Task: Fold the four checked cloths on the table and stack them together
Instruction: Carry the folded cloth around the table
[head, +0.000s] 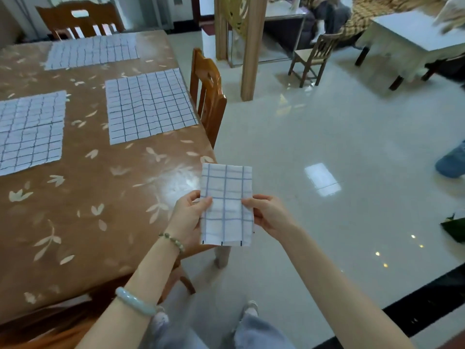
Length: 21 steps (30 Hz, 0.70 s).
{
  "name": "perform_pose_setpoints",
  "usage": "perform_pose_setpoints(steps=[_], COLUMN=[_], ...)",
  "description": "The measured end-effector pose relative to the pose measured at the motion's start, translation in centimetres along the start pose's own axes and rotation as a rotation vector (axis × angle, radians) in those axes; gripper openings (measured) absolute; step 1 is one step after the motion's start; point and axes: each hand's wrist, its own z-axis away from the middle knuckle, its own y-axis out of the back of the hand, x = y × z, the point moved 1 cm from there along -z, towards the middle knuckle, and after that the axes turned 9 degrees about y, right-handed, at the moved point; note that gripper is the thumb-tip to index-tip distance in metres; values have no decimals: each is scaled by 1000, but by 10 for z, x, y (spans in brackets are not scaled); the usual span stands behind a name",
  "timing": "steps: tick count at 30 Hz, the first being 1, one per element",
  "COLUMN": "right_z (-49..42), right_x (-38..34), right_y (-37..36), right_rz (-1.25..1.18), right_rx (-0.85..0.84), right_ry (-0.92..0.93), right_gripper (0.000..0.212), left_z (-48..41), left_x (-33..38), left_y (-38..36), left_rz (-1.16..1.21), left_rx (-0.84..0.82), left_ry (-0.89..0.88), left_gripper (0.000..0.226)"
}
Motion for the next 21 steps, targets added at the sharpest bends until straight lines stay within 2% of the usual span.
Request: perform_pose_setpoints(steps=[10, 21], right_z=[-29, -154], right_x=[-39, -115], right_y=[70, 130], right_rz=[48, 49], right_rx=[-46, -3], right_ry=[17, 50], right_gripper=[20, 24], left_z=[-24, -153], left_x=[10, 78], left_y=[-74, -150], left_rz=[23, 17], left_rx=[63, 37], left_ry=[-19, -102], left_gripper=[12, 26])
